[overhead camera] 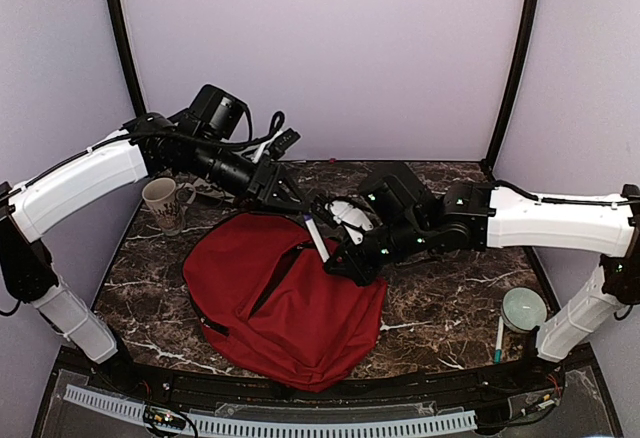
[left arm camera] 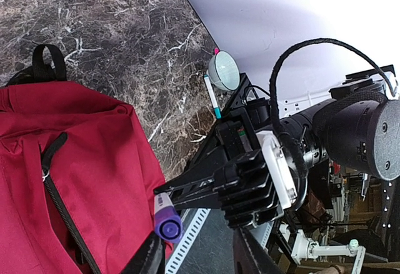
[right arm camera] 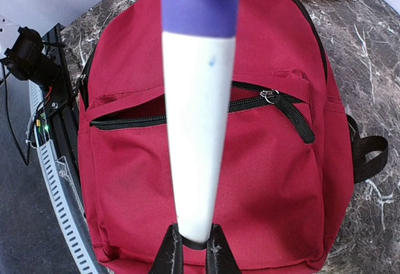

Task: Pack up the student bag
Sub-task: Pass from the right arm to the left

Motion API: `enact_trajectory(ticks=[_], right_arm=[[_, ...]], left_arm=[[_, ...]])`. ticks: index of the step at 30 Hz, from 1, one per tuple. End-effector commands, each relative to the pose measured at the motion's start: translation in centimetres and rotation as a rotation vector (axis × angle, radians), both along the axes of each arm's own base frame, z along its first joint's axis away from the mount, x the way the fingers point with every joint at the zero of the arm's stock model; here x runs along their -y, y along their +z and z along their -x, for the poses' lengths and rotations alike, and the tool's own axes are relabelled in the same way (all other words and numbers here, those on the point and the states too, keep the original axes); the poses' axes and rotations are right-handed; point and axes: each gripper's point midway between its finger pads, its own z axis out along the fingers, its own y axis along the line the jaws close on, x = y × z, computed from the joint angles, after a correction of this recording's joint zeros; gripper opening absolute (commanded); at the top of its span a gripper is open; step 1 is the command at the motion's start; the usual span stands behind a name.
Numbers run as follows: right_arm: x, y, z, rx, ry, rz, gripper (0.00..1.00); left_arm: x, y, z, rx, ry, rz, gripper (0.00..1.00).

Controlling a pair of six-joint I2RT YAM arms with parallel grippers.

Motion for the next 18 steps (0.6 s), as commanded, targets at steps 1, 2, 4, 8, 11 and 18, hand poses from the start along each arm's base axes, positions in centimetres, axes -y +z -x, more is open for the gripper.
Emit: enact_trajectory(ticks=[1,2,4,8,11,18], right_arm=[[-2.1,2.1,1.5,0.060,0.108,-0.061,0.00],[-2.1,2.1,1.5,0.063,0.110,-0.062,0.00],[-2.1,2.2,1.6,0.068,0.117,-0.062,0.00],[-2.0,2.2,1.6,0.076,0.125,-0.061,0.00],[-1.9,2.1,1.6,0.077,0.126,-0.055,0.00],[-1.5,1.9,1.6,0.084,0.119,-0.049,0.00]], left_arm=[[-0.9,0.3,-1.0,0.063,0.062,-0.021,0.38],[-1.0,0.1,-1.0,0.063,0.068,-0.030,0.36],[-1.3,0.0,-1.1,0.066,0.079,-0.040,0.35],[-1.5,-0.3,-1.2,0.069,0.091,-0.049,0.34],[-1.3,-0.3,-1.1,0.059,0.083,-0.040,0.32],[-1.1,1.9,-0.1,0.076,0.044,0.035,0.46]])
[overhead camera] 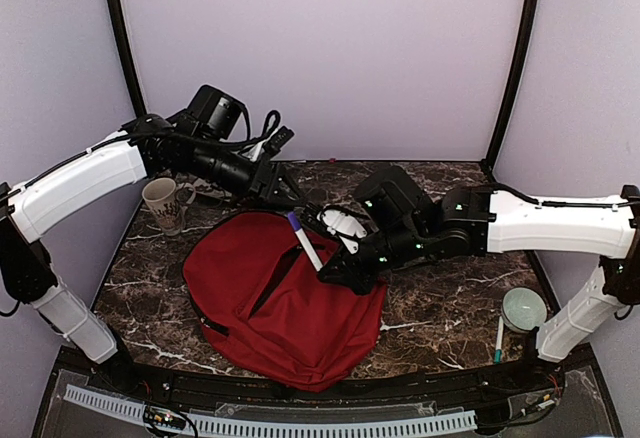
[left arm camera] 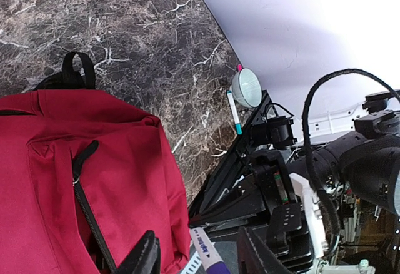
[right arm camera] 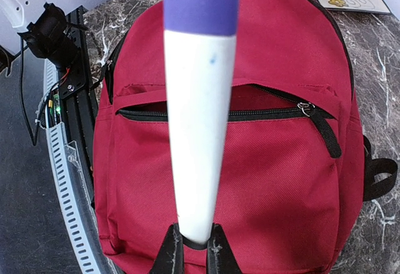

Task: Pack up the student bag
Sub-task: Pass from the right arm to the left

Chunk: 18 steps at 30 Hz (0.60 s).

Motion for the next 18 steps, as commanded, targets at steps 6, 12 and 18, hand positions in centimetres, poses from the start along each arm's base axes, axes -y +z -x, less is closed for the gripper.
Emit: enact_trajectory(ticks=[6,12,18], right_arm=[[-0.2,1.6,-0.3,0.042,-0.006,-0.040,0.00],[-0.3,1.6,-0.4,0.046,-0.012,-0.043,0.00],[-0.5,1.6,-0.6,0.048,-0.012,-0.039,0.00]], left_arm=[[-1.2,1.1,2.0,0.020,-0.066,0.009,0.40],[-1.6,0.3,2.4,0.010,-0.079,-0.033,0.38],[-1.2,0.3,2.3,0.000,-0.089,-0.014,0.35]])
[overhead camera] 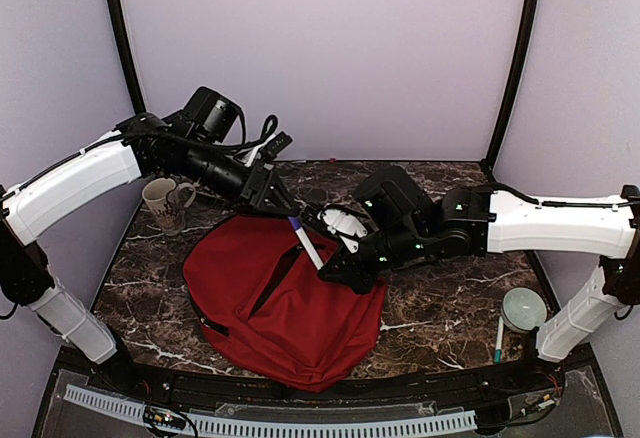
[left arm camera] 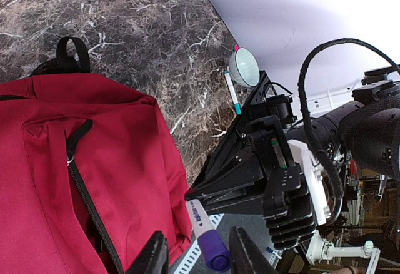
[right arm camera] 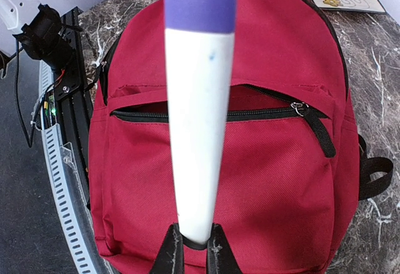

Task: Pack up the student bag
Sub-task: Pass from the right arm to the left

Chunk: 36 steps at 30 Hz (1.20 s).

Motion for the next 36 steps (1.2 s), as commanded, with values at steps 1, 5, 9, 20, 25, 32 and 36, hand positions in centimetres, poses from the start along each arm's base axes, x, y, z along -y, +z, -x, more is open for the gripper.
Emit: enact_trajectory(ticks=[1,5,9,20,25,32,36], right_arm=[[-0.6,1.5,-0.2,0.033,0.003,-0.042,0.00],[-0.7,1.4,-0.3,0.034,0.003,-0.035,0.00],[-0.7,1.4,-0.4,0.032,-0.006,-0.035,0.00],[-1.0,1.3,-0.6,0.020,-0.023,-0.040,0.02],[-0.8,0.6,-1.1,0.005,-0.072,-0.007,0.25],[-0.2,-0.3,-1.7,-0.031,-0.137,0.035,0.48],[0.7,-0.4,-2.4,-0.050,-0.203,0.032,0.91]], left_arm=[[-0.2,0.5,0.6,-0.001,-0.025,0.014,0.34],[0.0,0.7,0.9,-0.013,-0.041,0.033,0.31],[0.3,0.5,1.5,-0.044,-0.065,0.062,0.26],[0.6,0.1,2.5,-0.091,-0.095,0.112,0.00],[0.4,0.1,2.2,-0.069,-0.078,0.100,0.00],[-0.6,-0.2,1.0,-0.004,-0.010,0.036,0.00],[-1.2,-0.2,0.7,0.024,0.026,0.010,0.00]])
